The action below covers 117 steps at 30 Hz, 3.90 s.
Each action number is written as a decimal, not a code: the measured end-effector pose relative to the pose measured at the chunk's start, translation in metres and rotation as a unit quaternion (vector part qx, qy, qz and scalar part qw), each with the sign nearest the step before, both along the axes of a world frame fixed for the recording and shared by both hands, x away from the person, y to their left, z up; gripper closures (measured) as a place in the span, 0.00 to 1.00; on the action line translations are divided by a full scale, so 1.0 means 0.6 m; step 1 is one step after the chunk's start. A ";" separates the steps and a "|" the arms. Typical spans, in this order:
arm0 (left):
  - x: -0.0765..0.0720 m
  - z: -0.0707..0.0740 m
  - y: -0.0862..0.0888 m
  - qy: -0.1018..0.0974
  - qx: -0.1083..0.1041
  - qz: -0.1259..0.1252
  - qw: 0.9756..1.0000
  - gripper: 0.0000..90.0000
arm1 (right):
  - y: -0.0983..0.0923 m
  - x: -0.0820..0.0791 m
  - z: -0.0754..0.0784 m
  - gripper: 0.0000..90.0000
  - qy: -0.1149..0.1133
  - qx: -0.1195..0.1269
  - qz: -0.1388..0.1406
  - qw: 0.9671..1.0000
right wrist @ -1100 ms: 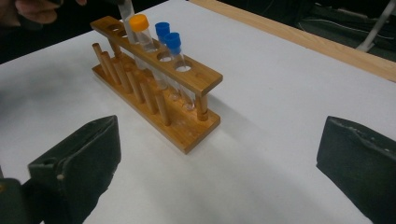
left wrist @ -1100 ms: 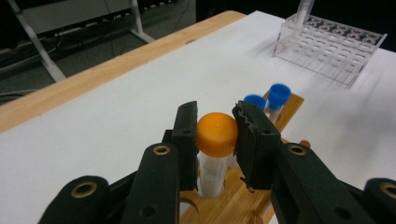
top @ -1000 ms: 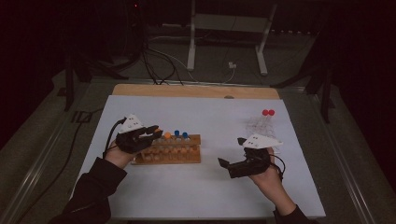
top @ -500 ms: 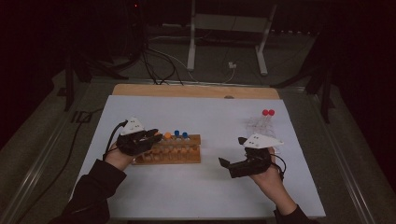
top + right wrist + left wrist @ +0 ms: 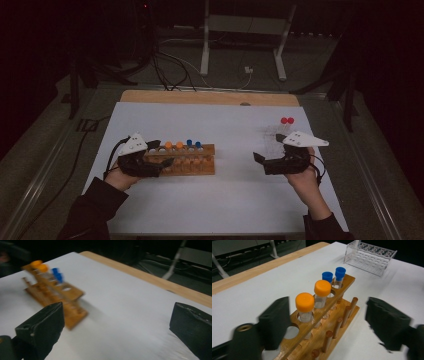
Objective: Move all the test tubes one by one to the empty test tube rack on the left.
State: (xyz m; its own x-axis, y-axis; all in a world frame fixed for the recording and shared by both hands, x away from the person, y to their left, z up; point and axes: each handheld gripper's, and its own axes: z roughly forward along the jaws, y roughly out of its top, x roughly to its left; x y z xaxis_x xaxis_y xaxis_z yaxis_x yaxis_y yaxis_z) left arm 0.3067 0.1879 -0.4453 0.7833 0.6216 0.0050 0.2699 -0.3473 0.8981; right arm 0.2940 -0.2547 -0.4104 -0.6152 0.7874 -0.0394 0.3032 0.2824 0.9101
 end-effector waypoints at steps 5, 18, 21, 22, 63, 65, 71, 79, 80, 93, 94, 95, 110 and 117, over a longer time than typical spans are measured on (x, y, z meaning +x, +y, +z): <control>-0.009 0.007 -0.001 0.006 -0.004 -0.004 1.000 0.05 | -0.048 0.023 -0.001 0.00 0.003 -0.002 -0.040 0.999; -0.016 0.012 0.001 0.002 -0.009 -0.018 1.000 0.02 | -0.144 0.082 -0.041 0.19 0.017 -0.004 -0.152 0.988; -0.016 0.014 0.003 0.001 -0.013 -0.020 1.000 0.02 | -0.154 0.098 -0.057 0.32 0.028 -0.006 -0.160 0.987; -0.016 0.014 0.003 0.000 -0.014 -0.018 1.000 0.02 | -0.156 0.104 -0.061 0.34 0.032 -0.006 -0.162 0.986; -0.015 0.008 0.014 0.008 -0.019 -0.006 1.000 0.02 | -0.147 0.190 -0.105 0.83 0.069 -0.012 -0.182 0.981; -0.015 0.008 0.014 0.006 -0.018 -0.005 1.000 0.02 | -0.148 0.190 -0.104 0.83 0.071 -0.010 -0.183 0.980; -0.015 0.010 0.014 0.007 -0.020 -0.006 1.000 0.02 | -0.149 0.180 -0.087 0.84 0.053 -0.009 -0.185 0.981; -0.017 0.012 0.012 0.006 -0.017 -0.010 1.000 0.02 | -0.150 0.153 -0.041 0.84 0.012 -0.013 -0.189 0.982; -0.017 0.012 0.012 0.007 -0.018 -0.011 1.000 0.02 | -0.150 0.150 -0.036 0.83 0.009 -0.013 -0.191 0.981; -0.021 0.017 0.002 0.007 -0.016 -0.022 1.000 0.02 | -0.122 0.111 -0.016 0.83 0.017 -0.027 -0.143 0.989; -0.022 0.018 0.001 0.006 -0.015 -0.022 1.000 0.02 | -0.117 0.108 -0.015 0.83 0.018 -0.027 -0.139 0.990; -0.023 0.019 0.000 0.006 -0.016 -0.025 1.000 0.02 | -0.113 0.105 -0.014 0.83 0.016 -0.025 -0.132 0.991; -0.022 0.032 -0.020 0.002 -0.017 -0.044 0.999 0.02 | -0.024 0.067 -0.016 0.83 0.024 -0.042 -0.030 0.998; -0.022 0.038 -0.037 0.004 -0.018 -0.060 0.998 0.02 | 0.012 0.050 -0.029 0.83 0.031 -0.052 0.007 0.998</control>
State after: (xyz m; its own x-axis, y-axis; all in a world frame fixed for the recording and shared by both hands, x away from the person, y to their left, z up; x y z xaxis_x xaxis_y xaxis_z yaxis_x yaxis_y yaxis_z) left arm 0.2937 0.1659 -0.4227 0.8522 0.5226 -0.0234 0.2361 -0.3444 0.9086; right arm 0.3237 -0.2475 -0.4277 -0.6292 0.7728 -0.0826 0.3533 0.3790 0.8553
